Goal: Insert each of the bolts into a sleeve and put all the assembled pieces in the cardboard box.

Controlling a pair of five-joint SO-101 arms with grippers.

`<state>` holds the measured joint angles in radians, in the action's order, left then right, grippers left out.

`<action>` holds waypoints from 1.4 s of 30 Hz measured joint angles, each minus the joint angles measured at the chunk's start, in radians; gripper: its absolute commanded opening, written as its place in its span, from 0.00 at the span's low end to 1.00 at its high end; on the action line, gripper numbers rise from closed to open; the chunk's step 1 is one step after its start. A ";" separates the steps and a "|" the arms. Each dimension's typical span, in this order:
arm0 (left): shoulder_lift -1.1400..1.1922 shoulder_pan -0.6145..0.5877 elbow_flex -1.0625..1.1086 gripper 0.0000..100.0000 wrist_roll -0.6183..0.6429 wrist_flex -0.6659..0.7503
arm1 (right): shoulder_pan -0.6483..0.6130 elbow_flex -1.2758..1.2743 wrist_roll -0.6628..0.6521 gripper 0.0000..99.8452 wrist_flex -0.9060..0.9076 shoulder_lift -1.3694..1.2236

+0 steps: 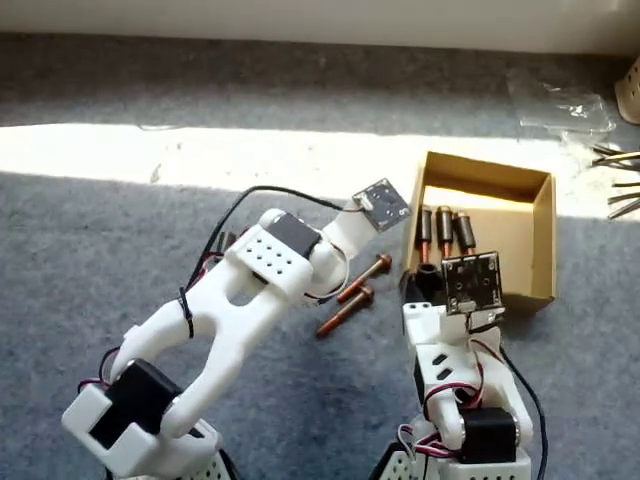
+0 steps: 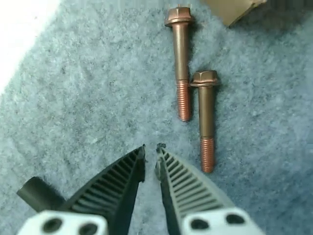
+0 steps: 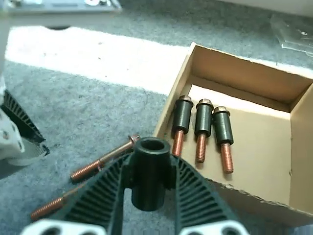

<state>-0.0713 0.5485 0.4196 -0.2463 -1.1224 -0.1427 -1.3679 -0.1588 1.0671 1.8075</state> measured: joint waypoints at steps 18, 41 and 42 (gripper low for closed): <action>0.190 0.170 -0.078 0.15 -0.002 0.017 | 0.138 0.000 0.000 0.00 -0.044 0.023; 0.284 0.129 -0.080 0.16 0.009 0.169 | 0.192 0.000 0.000 0.00 -0.046 0.023; 0.308 0.129 -0.080 0.16 0.025 0.175 | 0.193 0.000 0.000 0.00 -0.046 0.023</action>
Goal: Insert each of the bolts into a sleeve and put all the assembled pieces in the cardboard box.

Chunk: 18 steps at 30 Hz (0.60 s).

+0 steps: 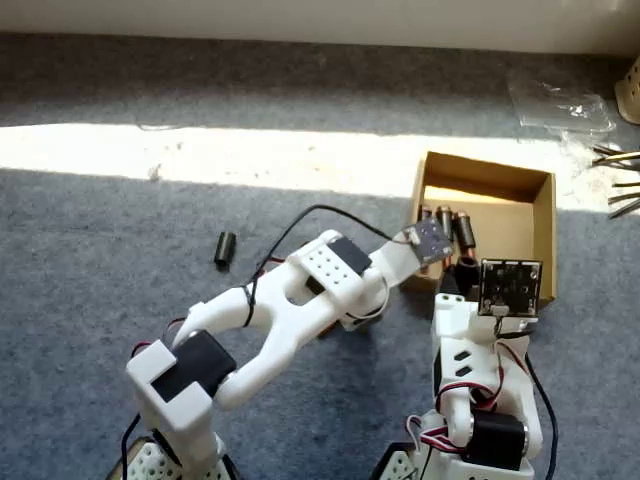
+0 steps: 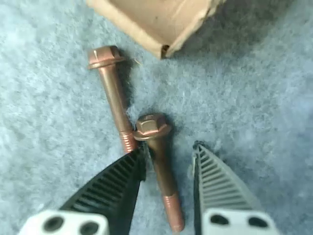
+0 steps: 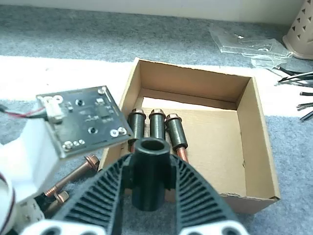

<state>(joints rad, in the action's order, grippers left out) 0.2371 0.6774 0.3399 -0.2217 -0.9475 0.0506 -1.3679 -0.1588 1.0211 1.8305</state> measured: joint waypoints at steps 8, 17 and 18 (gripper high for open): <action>0.069 0.000 -0.071 0.16 0.017 0.003 | 0.000 0.000 0.000 0.00 0.000 0.000; 0.072 0.000 -0.074 0.16 0.017 0.003 | 0.000 0.000 0.000 0.00 0.000 0.000; 0.072 0.000 -0.074 0.16 0.017 0.003 | 0.000 0.000 0.000 0.00 0.000 0.000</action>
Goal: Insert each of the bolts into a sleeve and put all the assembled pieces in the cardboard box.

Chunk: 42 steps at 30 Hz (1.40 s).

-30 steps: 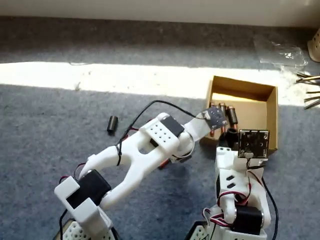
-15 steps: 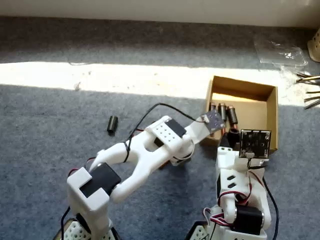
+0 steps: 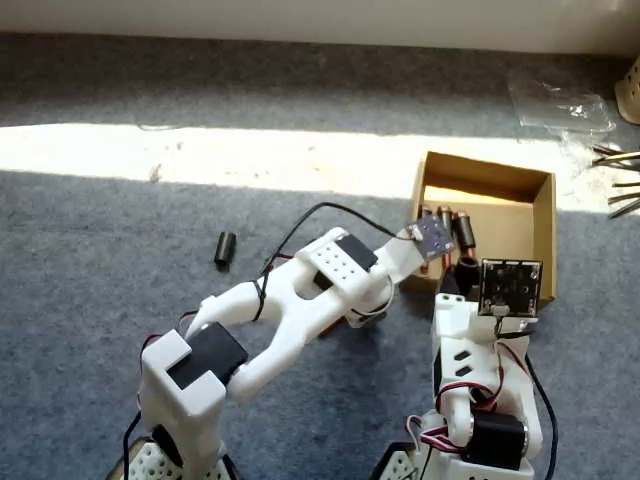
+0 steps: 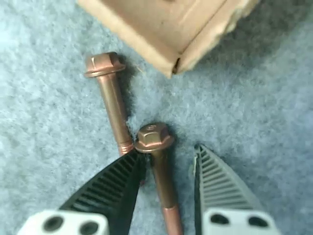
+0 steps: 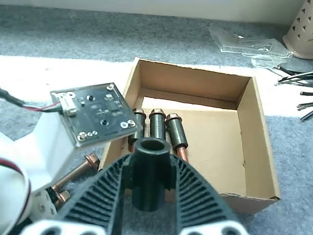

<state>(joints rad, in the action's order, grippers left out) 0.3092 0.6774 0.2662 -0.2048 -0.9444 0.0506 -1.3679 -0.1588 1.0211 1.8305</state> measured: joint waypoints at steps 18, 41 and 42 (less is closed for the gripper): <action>0.060 0.005 -0.023 0.02 0.006 0.043 | 0.006 0.000 0.002 0.00 0.000 0.002; -0.293 -0.172 0.008 0.02 0.002 -0.078 | 0.000 0.000 0.002 0.00 0.000 0.002; -0.313 -0.189 0.009 0.02 0.002 -0.078 | -0.006 0.000 0.002 0.00 0.000 0.002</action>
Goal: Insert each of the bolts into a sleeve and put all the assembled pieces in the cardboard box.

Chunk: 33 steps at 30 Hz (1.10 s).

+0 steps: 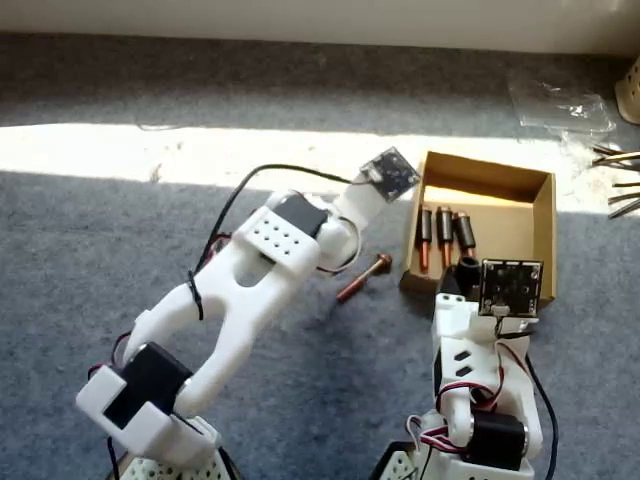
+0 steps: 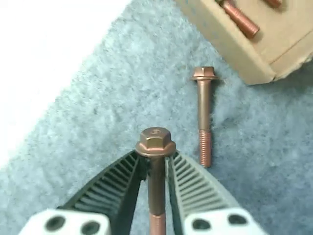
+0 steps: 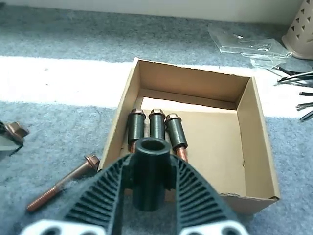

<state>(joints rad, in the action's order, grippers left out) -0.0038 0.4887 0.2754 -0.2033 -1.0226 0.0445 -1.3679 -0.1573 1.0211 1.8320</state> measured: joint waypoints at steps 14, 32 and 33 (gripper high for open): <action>-0.422 -0.155 0.000 0.02 0.002 -0.169 | -0.287 -0.187 0.000 0.00 -0.163 -0.002; -1.215 -0.242 0.399 0.02 0.000 -0.118 | -0.666 -0.276 -0.157 0.00 -0.393 -0.002; -1.250 -0.258 0.411 0.02 0.002 -0.107 | -0.686 -0.276 -0.180 0.00 -0.410 -0.002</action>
<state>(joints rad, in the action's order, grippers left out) -1.2543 0.2309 0.6866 -0.2018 -1.1301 -0.6414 -1.6441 -0.3368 0.6114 1.8305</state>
